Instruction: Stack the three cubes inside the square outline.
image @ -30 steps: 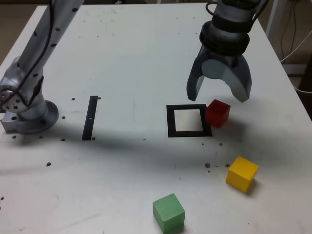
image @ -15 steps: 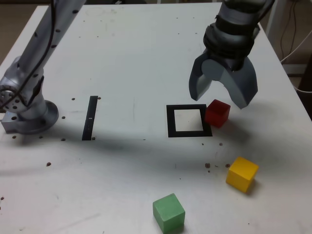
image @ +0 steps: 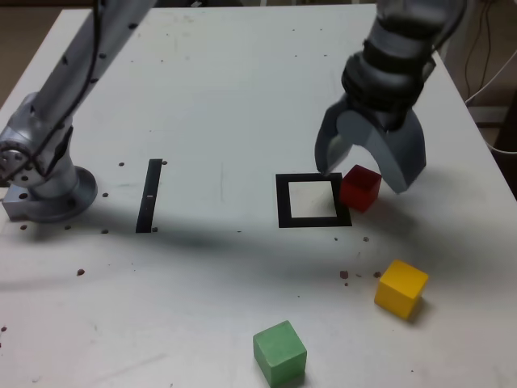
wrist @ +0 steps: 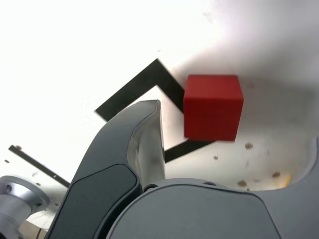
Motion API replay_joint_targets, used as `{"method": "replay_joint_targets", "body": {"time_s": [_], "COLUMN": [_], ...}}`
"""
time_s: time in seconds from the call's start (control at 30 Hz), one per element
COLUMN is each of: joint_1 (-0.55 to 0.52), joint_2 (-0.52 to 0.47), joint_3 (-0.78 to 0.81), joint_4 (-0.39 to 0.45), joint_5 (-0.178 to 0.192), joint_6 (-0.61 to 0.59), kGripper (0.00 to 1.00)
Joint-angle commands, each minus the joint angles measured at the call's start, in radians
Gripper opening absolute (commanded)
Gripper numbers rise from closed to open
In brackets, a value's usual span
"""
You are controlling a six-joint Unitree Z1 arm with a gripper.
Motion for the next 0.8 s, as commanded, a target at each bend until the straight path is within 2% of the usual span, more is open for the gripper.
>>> {"method": "replay_joint_targets", "body": {"time_s": [0.0,0.17,0.3,0.57,0.63,0.77], "joint_1": [-0.002,-0.002,-0.002,-0.014,-0.017,-0.018], "joint_2": [0.022,0.055,0.07,0.078,0.078,0.079], "joint_3": [-0.011,-0.018,-0.019,-0.035,-0.039,-0.038], "joint_4": [-0.001,0.001,0.0,-0.01,-0.01,-0.006], "joint_5": [0.001,0.0,-0.002,0.015,0.018,0.016], "joint_6": [-0.001,-0.014,-0.033,-0.063,-0.063,-0.063], "kGripper": [0.98,0.93,0.82,0.4,0.37,0.37]}}
